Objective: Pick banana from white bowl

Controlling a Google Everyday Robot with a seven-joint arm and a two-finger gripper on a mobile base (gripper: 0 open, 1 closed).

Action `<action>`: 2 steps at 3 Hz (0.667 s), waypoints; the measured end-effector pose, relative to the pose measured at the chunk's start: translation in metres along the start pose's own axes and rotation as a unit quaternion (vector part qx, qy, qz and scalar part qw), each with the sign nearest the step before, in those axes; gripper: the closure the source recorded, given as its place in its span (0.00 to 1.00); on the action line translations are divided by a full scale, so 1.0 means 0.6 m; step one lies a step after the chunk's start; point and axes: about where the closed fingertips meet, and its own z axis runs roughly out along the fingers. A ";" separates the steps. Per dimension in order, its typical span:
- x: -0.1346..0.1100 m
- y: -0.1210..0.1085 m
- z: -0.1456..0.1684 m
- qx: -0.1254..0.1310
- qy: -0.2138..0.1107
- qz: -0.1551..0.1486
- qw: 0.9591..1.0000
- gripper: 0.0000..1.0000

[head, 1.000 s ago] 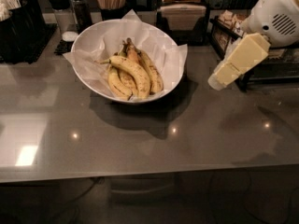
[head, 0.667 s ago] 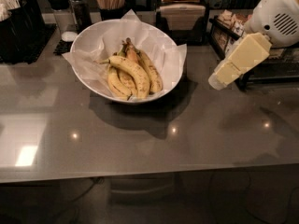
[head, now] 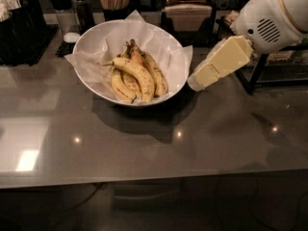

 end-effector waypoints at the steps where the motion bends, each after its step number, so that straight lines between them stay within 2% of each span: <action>1: -0.056 0.049 0.050 -0.020 -0.019 -0.028 0.999 0.00; 2: -0.062 0.053 0.053 -0.021 -0.022 -0.030 0.999 0.00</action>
Offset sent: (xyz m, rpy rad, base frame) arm 0.0026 0.0473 -0.0045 0.0198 -0.0194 0.0628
